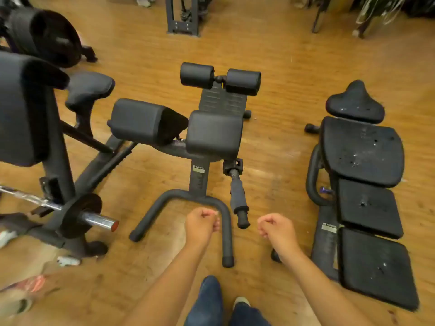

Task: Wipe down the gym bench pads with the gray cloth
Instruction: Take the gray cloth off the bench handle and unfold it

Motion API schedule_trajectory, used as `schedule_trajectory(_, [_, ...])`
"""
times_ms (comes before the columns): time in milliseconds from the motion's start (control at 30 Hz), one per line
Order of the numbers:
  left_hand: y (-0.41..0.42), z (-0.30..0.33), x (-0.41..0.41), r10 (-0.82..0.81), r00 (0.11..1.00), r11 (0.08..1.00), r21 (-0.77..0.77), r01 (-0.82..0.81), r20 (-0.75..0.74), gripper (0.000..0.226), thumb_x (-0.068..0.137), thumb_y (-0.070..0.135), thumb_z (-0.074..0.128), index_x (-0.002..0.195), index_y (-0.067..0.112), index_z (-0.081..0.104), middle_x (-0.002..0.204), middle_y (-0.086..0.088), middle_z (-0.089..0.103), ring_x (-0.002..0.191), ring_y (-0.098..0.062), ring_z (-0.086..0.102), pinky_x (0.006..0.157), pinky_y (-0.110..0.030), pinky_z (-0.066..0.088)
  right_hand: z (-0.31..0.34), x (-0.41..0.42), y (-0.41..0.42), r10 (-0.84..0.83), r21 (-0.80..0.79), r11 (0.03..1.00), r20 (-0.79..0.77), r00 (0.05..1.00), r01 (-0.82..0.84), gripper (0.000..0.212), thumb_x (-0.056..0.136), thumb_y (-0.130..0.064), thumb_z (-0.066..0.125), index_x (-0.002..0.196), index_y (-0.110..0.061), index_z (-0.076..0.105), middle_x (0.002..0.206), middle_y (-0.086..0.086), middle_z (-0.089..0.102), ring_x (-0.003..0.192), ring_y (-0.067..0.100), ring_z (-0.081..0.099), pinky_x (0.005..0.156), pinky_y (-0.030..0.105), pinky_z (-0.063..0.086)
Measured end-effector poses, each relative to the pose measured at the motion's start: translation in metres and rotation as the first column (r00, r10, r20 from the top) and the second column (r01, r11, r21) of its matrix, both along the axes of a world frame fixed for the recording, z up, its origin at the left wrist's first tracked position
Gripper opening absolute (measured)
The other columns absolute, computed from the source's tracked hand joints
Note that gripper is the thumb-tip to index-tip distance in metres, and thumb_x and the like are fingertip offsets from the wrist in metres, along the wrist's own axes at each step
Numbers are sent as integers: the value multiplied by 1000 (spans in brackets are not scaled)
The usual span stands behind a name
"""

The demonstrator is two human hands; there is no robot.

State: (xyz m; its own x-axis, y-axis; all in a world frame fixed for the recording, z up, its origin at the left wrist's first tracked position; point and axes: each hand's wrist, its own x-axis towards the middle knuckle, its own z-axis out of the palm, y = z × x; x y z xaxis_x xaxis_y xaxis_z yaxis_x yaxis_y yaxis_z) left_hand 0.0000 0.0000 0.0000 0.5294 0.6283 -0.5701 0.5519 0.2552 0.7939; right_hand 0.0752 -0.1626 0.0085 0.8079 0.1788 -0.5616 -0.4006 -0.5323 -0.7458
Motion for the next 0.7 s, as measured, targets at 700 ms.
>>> schedule_trajectory(700, [2,-164,111,227,955,531,-798,-285,-190,35,97,31,43,97,-1,58,88,-15,65,84,-26,61,79,-35,50,-182,122,78,5,2,1000,-442,897,-4,35,100,-38,31,85,-18,56,82,2,58,69,13,50,57,26,36])
